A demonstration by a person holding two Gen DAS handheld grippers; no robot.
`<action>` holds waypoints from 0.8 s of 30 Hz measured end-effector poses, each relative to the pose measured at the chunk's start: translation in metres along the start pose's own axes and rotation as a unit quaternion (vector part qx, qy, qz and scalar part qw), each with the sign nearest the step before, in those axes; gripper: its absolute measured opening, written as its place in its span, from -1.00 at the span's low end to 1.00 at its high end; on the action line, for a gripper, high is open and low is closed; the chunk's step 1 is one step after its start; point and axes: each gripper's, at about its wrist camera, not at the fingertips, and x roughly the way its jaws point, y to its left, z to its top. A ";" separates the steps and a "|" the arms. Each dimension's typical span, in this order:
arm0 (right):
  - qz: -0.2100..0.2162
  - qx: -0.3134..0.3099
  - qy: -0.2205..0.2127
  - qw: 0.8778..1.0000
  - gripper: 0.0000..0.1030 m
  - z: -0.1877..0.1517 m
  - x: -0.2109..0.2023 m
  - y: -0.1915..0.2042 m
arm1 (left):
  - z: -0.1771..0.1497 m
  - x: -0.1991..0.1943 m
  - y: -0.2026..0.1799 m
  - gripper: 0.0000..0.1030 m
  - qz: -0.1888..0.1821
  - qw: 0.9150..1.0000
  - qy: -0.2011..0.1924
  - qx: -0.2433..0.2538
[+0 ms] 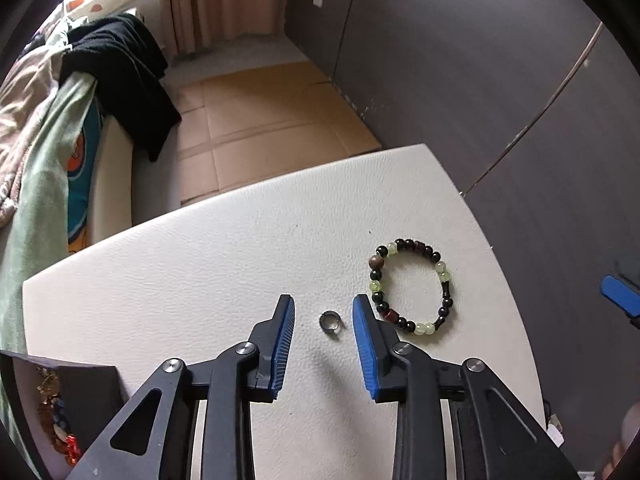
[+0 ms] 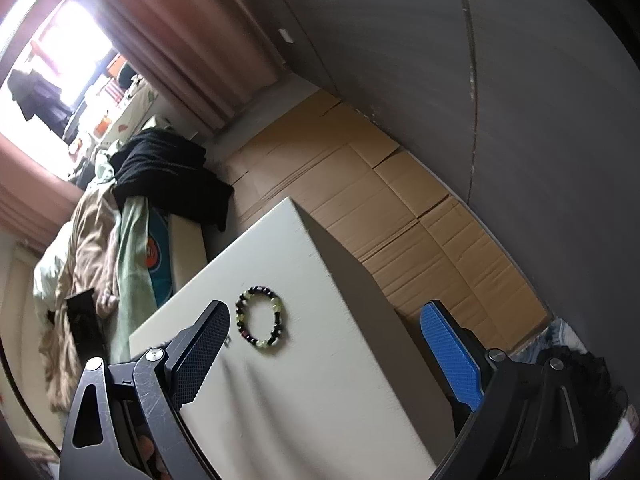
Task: Organize jewelry
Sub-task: 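Close the left tool on the small silver ring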
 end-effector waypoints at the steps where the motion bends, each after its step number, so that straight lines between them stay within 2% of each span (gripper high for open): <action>1: -0.001 0.004 0.000 1.000 0.89 0.001 0.000 -0.003 | 0.000 0.003 -0.001 -0.46 0.005 1.000 0.005 0.001; 6: -0.009 0.014 0.000 1.000 0.89 0.005 -0.001 -0.011 | 0.002 0.013 -0.007 -0.50 0.021 1.000 0.018 0.005; 9: -0.011 0.013 0.004 1.000 0.89 0.005 0.003 -0.010 | -0.001 0.016 -0.012 -0.63 0.048 0.999 0.019 0.017; 11: -0.011 0.011 0.010 1.000 0.89 0.005 0.008 -0.009 | 0.000 0.017 -0.012 -0.65 0.055 0.998 0.015 0.017; 12: -0.012 0.009 0.013 1.000 0.89 0.005 0.011 -0.008 | 0.000 0.018 -0.012 -0.76 0.058 0.998 0.013 0.017; 13: -0.011 0.007 0.016 1.000 0.88 0.005 0.013 -0.007 | 0.000 0.018 -0.012 -0.76 0.058 0.998 0.012 0.018; 14: -0.011 0.005 0.020 1.000 0.82 0.004 0.016 -0.006 | 0.000 0.018 -0.012 -0.76 0.057 0.998 0.012 0.019; 15: -0.012 0.002 0.023 1.000 0.66 0.003 0.017 -0.005 | -0.001 0.018 -0.010 -0.76 0.054 0.998 0.013 0.019; 17: -0.010 -0.002 0.038 0.999 0.54 0.001 0.025 -0.001 | -0.003 0.014 -0.005 -0.76 0.049 0.999 0.011 0.014; 20: -0.014 -0.018 0.051 0.998 0.47 -0.002 0.037 0.008 | -0.004 0.001 0.005 -0.76 0.042 0.999 -0.004 -0.002; 24: -0.018 -0.036 0.066 0.997 0.21 -0.006 0.050 0.020 | -0.009 -0.021 0.016 -0.76 0.031 0.999 -0.026 -0.014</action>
